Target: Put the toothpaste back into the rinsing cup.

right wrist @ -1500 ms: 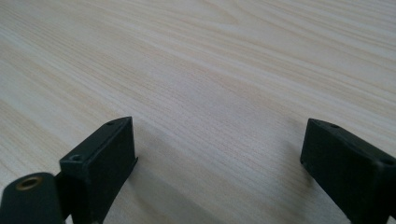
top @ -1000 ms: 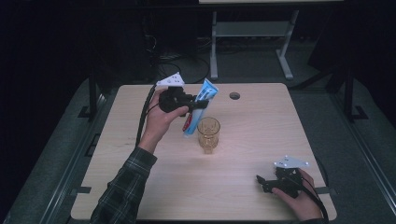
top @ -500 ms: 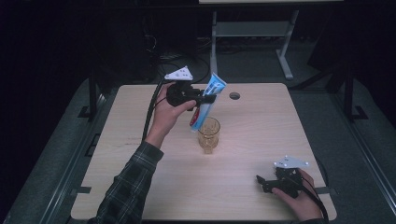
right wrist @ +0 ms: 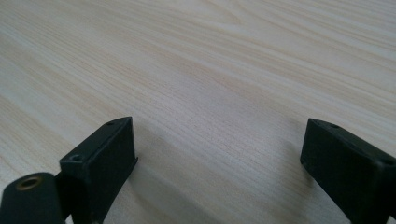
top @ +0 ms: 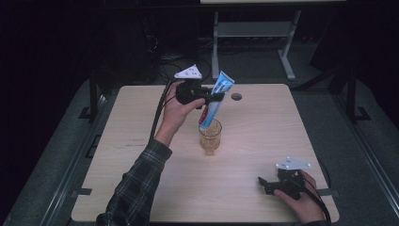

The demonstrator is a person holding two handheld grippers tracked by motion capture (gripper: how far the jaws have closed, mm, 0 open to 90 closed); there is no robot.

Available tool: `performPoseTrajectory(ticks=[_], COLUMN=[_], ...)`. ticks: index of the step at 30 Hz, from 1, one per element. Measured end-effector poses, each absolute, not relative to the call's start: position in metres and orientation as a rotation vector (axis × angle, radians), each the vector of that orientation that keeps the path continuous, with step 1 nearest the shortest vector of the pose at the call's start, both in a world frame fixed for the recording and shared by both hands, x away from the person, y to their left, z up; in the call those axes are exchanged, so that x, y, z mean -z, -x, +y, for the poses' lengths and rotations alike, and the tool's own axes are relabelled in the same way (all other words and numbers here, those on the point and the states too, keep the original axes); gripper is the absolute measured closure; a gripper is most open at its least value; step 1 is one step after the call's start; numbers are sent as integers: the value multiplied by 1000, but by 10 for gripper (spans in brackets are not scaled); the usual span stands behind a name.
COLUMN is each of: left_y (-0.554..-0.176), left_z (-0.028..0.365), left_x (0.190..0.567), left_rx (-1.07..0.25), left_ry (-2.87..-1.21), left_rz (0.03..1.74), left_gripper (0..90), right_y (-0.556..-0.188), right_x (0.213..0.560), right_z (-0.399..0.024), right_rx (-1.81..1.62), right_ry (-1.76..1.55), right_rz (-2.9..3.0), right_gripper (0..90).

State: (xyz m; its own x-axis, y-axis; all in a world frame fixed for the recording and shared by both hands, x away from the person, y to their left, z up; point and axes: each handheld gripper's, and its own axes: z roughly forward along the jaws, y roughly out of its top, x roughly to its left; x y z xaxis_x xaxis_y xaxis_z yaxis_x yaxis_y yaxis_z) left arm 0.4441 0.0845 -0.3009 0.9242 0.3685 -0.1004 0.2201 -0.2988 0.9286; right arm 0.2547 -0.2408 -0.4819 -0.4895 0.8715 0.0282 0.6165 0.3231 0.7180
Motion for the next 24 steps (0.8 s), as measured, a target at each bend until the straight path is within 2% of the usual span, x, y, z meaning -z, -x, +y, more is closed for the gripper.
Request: performPoseTrajectory(ticks=[24], left_y=[-448], left_z=[79], left_x=[327], left_rx=[-146], left_ry=[-1902], left_rz=[438], left_gripper=[704], right_y=[-255], right_x=[482], right_z=[-241], right_rx=[-969], right_ry=[-1314], right_rz=[2236], right_gripper=[95])
